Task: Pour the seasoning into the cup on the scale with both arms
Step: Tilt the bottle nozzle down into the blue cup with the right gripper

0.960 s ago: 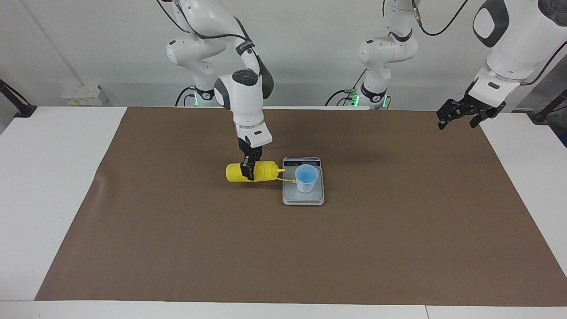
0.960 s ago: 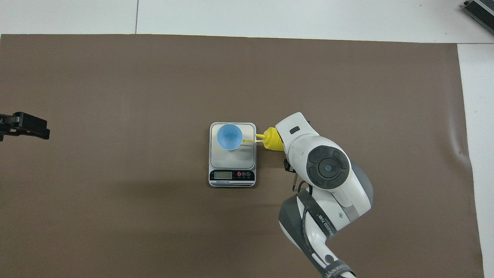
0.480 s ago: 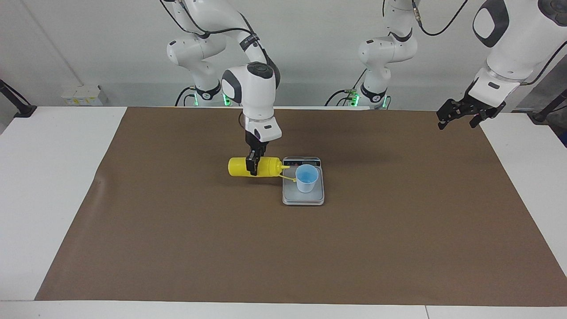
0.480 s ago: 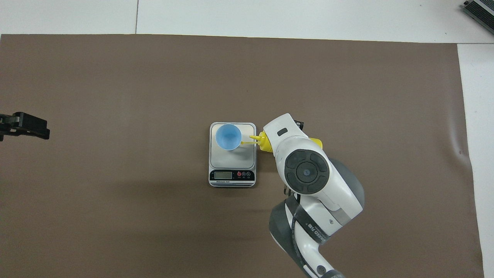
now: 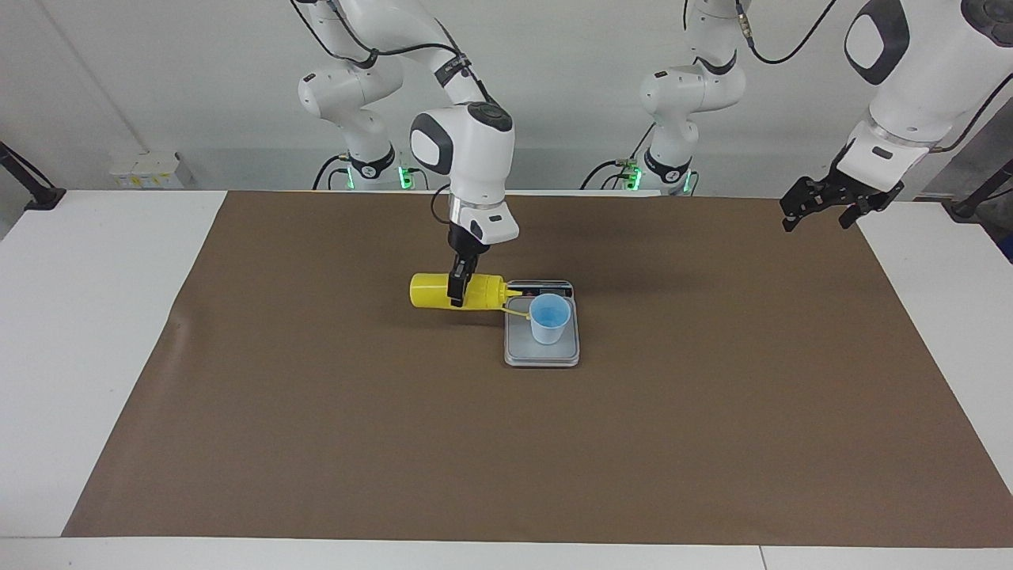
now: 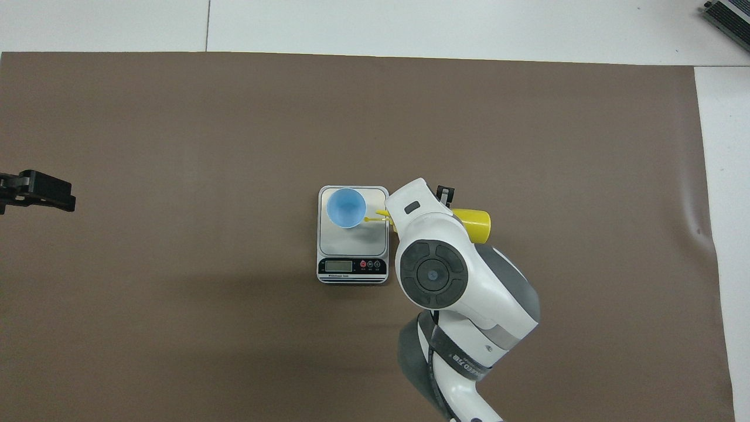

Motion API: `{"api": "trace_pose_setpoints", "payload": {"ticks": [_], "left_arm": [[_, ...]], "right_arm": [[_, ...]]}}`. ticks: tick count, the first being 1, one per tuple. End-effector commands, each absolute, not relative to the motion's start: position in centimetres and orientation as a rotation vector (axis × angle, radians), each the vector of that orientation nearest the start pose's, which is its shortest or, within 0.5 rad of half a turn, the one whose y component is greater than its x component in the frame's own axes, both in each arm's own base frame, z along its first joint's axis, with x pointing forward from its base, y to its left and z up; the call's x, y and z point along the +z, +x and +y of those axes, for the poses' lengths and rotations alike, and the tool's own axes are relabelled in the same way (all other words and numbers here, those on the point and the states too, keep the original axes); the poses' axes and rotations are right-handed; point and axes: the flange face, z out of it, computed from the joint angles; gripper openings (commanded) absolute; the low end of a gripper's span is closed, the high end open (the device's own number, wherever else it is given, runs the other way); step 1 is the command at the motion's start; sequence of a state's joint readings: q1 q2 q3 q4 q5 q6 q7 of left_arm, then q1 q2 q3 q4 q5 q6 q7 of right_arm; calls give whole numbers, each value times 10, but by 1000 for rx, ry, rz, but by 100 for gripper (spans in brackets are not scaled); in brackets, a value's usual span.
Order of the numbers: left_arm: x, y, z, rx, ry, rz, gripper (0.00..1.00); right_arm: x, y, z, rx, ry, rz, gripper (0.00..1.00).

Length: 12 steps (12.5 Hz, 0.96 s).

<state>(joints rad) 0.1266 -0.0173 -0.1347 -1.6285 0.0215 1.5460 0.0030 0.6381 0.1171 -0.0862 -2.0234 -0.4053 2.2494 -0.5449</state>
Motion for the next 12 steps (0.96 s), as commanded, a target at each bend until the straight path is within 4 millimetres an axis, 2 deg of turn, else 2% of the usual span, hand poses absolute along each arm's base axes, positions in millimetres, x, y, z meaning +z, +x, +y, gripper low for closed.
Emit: {"api": "trace_pose_setpoints", "payload": {"ticks": [1, 3, 7, 9, 12], "left_arm": [[609, 539, 1, 98, -3095, 9, 100], [609, 539, 1, 98, -3095, 9, 100], [609, 539, 1, 98, -3095, 9, 100], [608, 539, 1, 100, -3095, 9, 100], [609, 539, 1, 98, -3095, 9, 100]], "right_arm": [[414, 500, 307, -161, -2760, -2213, 30], [412, 496, 313, -152, -2849, -2194, 30], [419, 496, 316, -155, -2894, -2227, 29], [410, 483, 343, -178, -2911, -2271, 28], [413, 483, 359, -161, -2961, -2316, 28]]}}
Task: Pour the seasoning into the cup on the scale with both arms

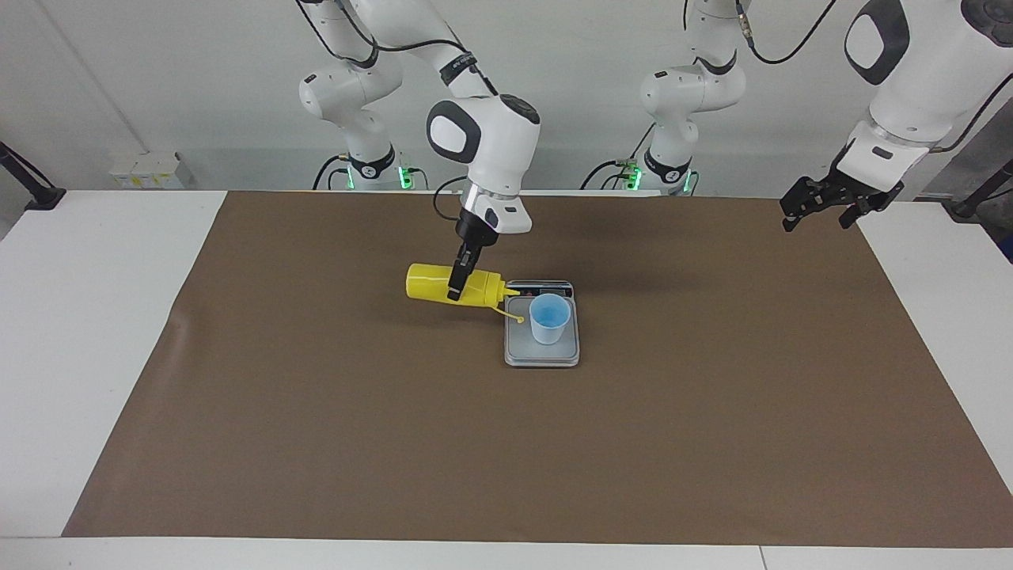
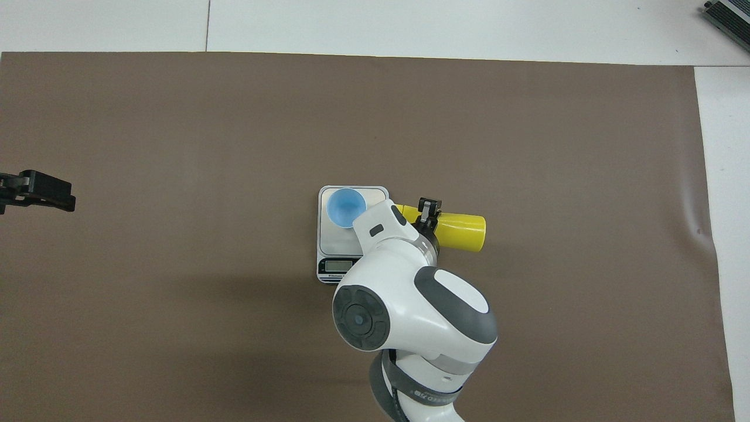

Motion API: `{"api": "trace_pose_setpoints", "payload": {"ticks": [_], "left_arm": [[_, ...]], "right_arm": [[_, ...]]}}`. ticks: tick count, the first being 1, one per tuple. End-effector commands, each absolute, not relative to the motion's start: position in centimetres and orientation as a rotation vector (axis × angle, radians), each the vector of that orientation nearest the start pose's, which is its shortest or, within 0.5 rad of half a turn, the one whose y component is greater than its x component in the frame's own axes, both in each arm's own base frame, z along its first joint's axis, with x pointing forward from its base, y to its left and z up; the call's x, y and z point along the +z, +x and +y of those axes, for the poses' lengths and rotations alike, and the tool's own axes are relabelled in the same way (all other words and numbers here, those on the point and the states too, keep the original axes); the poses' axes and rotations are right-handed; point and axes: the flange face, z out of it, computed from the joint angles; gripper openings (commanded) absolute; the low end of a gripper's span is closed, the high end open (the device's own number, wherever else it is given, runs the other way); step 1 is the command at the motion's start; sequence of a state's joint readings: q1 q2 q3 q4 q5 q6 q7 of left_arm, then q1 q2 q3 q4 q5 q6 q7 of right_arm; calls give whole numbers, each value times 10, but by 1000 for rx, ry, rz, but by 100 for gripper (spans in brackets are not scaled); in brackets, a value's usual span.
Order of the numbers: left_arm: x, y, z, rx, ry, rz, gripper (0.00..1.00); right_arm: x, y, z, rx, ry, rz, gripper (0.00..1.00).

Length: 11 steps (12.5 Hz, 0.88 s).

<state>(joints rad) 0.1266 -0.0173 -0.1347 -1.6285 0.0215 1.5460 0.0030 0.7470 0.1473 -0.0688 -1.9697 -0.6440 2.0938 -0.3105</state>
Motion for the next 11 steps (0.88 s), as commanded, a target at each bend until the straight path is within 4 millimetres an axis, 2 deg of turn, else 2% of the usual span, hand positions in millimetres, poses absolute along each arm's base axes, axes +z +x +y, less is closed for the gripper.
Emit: {"api": "trace_pose_setpoints", "payload": {"ticks": [1, 3, 5, 11], "left_arm": [[608, 539, 1, 100, -3095, 9, 100], [609, 539, 1, 98, -3095, 9, 100], [609, 539, 1, 98, -3095, 9, 100], [609, 539, 1, 98, -3095, 9, 100]], "right_arm": [[407, 473, 373, 106, 1922, 1559, 26], [397, 463, 386, 109, 1862, 1494, 26], [390, 461, 392, 107, 1837, 1505, 27], [386, 462, 394, 117, 1784, 1512, 28]]}}
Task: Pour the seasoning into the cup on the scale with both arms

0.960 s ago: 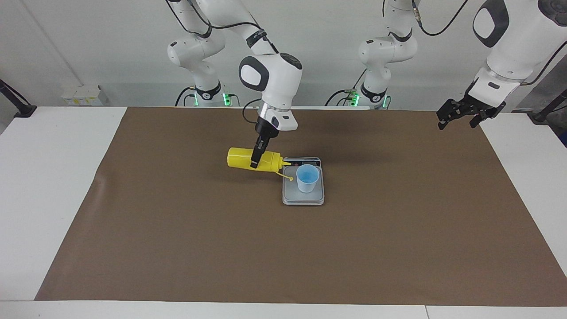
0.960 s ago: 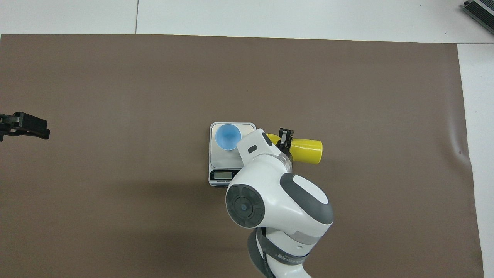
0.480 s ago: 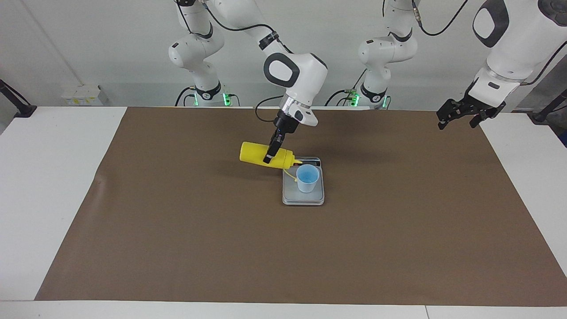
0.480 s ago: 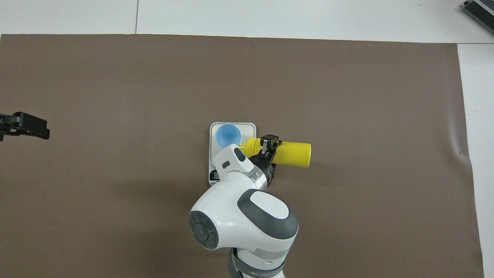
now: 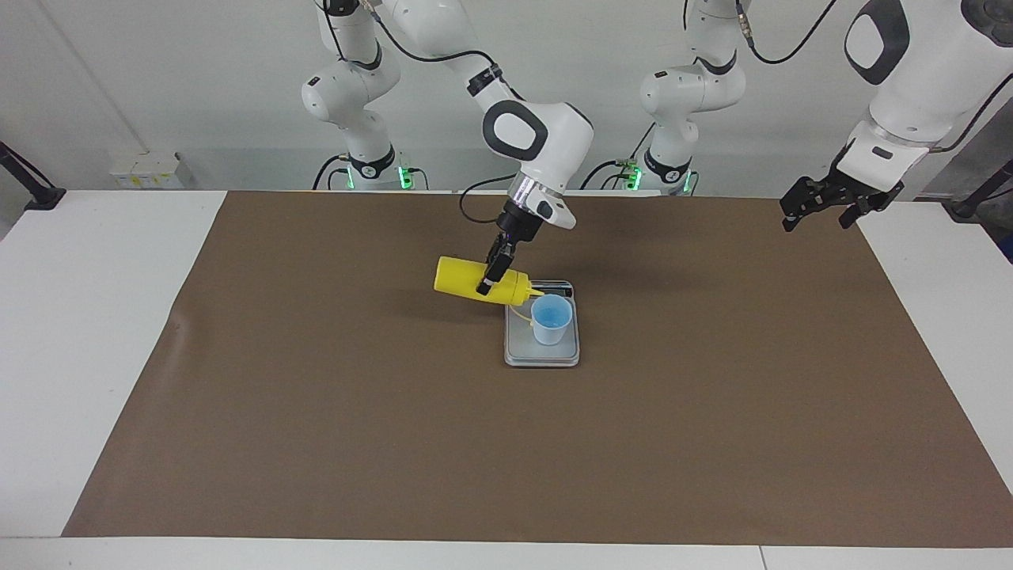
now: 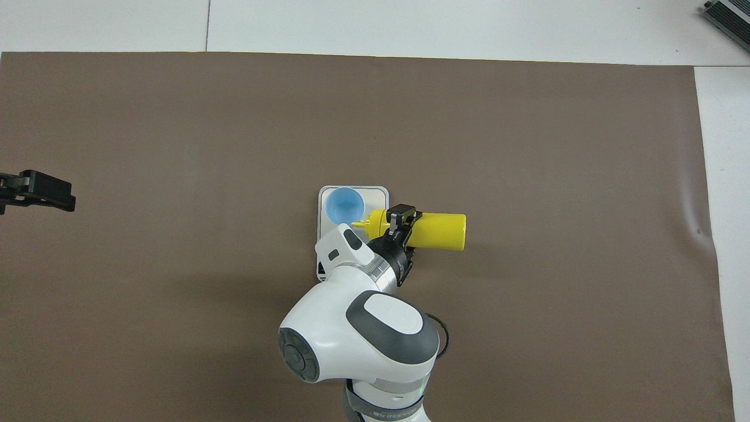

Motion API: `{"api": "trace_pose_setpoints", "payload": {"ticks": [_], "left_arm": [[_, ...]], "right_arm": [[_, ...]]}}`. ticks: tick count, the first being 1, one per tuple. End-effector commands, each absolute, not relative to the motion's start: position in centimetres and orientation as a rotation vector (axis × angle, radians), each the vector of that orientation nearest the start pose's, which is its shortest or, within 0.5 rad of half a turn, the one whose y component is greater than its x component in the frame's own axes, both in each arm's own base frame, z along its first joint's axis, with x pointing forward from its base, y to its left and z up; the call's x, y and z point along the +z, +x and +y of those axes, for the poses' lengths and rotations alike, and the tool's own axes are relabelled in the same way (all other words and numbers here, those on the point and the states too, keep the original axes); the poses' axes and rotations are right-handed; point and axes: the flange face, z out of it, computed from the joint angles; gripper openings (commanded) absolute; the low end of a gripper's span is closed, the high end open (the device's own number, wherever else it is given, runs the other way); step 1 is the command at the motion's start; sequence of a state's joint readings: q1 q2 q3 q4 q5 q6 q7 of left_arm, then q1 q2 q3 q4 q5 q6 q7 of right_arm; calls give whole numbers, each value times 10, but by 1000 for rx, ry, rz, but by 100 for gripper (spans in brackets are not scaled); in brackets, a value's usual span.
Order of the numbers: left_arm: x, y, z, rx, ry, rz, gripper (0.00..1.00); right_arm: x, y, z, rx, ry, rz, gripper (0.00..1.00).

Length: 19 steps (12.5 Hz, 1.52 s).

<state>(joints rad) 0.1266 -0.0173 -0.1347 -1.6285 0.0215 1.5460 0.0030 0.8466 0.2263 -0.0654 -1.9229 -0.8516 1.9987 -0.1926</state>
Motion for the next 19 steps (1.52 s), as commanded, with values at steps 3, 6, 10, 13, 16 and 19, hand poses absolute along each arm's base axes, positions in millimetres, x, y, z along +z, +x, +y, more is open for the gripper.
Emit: {"api": "trace_pose_setpoints", "payload": {"ticks": [3, 6, 10, 13, 16, 19], "left_arm": [[609, 539, 1, 98, -3095, 9, 100], [608, 539, 1, 100, -3095, 9, 100], [609, 539, 1, 98, -3095, 9, 100], [609, 539, 0, 98, -3097, 9, 100], [609, 539, 1, 98, -3095, 9, 100], [609, 539, 1, 98, -3095, 9, 100]], "right_arm": [[385, 462, 394, 115, 1783, 1514, 28], [385, 462, 395, 124, 1774, 1517, 28], [384, 462, 395, 124, 1775, 1515, 28], [384, 463, 394, 123, 1776, 1516, 28], [383, 464, 393, 122, 1779, 1515, 28], [390, 477, 381, 149, 1823, 1508, 28]]}}
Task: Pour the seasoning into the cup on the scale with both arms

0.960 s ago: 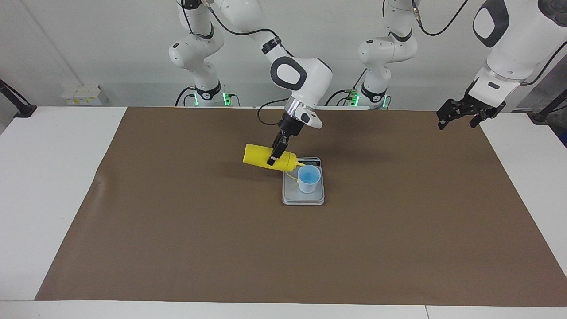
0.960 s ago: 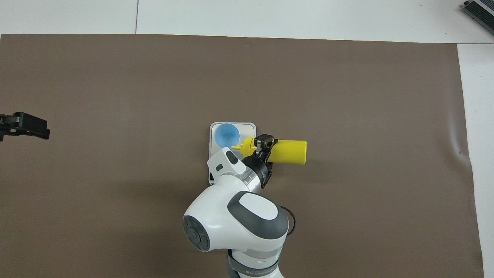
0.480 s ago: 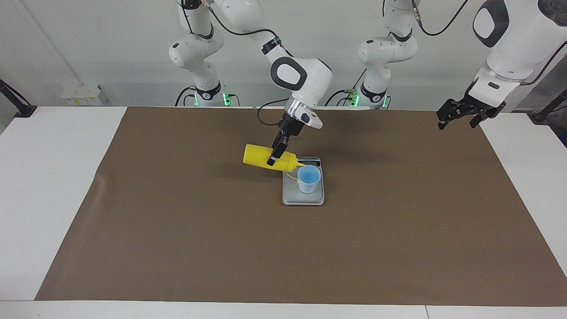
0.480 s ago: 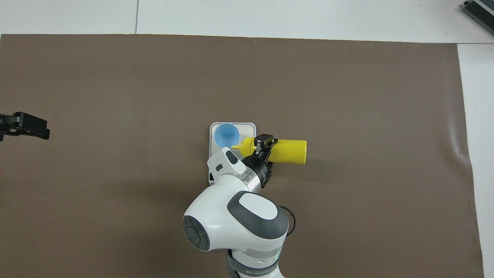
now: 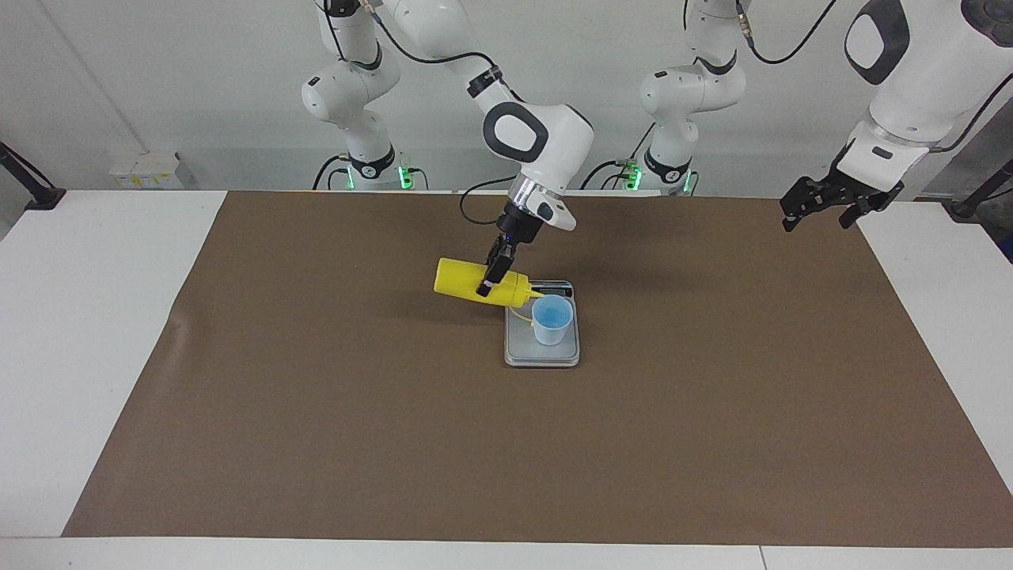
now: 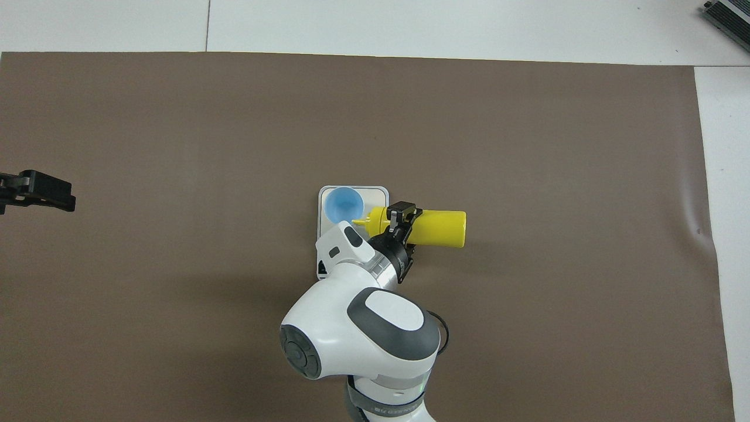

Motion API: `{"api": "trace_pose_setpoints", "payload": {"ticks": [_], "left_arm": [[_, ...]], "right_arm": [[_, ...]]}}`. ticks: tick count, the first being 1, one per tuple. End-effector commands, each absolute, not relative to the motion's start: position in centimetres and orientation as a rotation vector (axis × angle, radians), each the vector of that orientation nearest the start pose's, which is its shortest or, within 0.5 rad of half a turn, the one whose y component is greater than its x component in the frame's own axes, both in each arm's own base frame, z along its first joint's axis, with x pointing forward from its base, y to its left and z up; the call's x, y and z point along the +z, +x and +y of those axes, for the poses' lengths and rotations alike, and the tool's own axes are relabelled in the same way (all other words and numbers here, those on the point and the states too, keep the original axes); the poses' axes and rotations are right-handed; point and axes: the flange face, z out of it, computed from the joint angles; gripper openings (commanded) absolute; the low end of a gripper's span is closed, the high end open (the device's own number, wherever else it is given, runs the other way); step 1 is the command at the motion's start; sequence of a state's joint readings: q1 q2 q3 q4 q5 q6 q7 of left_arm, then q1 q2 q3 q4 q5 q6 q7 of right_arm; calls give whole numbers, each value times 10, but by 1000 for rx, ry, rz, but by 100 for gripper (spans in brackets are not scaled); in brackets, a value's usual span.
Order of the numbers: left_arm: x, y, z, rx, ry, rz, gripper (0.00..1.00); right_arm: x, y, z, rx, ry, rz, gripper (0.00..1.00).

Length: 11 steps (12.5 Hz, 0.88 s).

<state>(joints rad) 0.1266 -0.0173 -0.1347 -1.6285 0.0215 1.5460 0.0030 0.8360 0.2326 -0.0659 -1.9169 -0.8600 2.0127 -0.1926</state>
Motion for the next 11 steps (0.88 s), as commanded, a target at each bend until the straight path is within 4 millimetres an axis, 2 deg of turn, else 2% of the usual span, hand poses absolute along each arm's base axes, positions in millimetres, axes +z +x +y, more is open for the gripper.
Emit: {"api": "trace_pose_setpoints", "payload": {"ticks": [1, 5, 11], "left_arm": [[609, 539, 1, 98, -3095, 9, 100], [609, 539, 0, 98, -3097, 9, 100], [608, 539, 1, 100, -3095, 9, 100]], "right_arm": [[392, 481, 376, 149, 1832, 1500, 28], [406, 490, 364, 196, 1887, 1498, 28], [407, 509, 319, 214, 2056, 1492, 28]]}}
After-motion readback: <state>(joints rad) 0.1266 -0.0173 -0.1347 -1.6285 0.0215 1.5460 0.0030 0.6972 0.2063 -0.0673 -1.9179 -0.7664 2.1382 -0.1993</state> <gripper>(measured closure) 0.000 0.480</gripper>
